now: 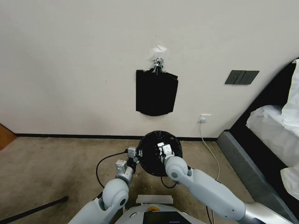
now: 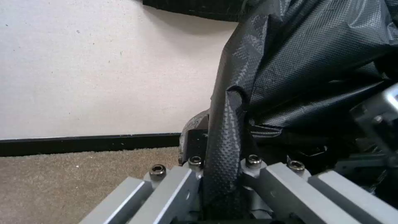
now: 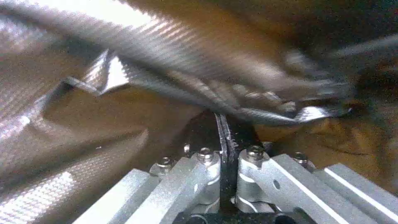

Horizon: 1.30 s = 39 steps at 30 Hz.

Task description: Place a trash bag onto the trash bin.

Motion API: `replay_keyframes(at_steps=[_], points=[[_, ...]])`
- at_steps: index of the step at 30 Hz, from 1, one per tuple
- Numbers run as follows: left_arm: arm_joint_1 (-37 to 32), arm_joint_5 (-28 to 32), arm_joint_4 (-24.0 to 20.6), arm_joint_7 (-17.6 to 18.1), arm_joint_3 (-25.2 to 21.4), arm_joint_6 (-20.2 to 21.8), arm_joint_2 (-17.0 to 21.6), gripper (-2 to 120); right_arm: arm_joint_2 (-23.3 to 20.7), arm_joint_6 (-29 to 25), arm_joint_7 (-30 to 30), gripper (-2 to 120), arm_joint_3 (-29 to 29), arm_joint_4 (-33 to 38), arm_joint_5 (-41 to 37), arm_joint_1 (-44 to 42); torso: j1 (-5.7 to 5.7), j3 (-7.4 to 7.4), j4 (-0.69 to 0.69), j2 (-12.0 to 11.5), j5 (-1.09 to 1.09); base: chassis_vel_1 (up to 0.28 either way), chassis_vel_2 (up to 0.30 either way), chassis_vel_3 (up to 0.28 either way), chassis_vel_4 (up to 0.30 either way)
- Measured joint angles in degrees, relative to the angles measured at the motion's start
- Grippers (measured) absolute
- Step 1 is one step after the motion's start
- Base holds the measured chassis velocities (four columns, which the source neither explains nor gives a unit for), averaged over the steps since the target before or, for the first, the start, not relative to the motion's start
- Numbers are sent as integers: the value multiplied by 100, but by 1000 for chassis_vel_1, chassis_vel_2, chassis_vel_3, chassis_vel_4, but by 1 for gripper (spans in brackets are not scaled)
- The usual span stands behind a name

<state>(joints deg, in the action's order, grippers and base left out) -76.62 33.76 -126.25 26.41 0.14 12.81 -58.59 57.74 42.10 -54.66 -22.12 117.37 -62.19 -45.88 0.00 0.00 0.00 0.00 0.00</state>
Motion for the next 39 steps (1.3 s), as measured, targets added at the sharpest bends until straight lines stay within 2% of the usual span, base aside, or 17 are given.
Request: replay_keyframes(at_steps=[10,39], points=[[-300,7,-121,-139,-159,9,44,0,30,-2,90,0,29,-105,79,-17,0,0,1,0,0,0,0,0,0],[-412,41,-251,-152,-175,20,14,0,180,-8,248,0,-8,-551,311,-38,0,0,0,0,0,0,0,0,0]])
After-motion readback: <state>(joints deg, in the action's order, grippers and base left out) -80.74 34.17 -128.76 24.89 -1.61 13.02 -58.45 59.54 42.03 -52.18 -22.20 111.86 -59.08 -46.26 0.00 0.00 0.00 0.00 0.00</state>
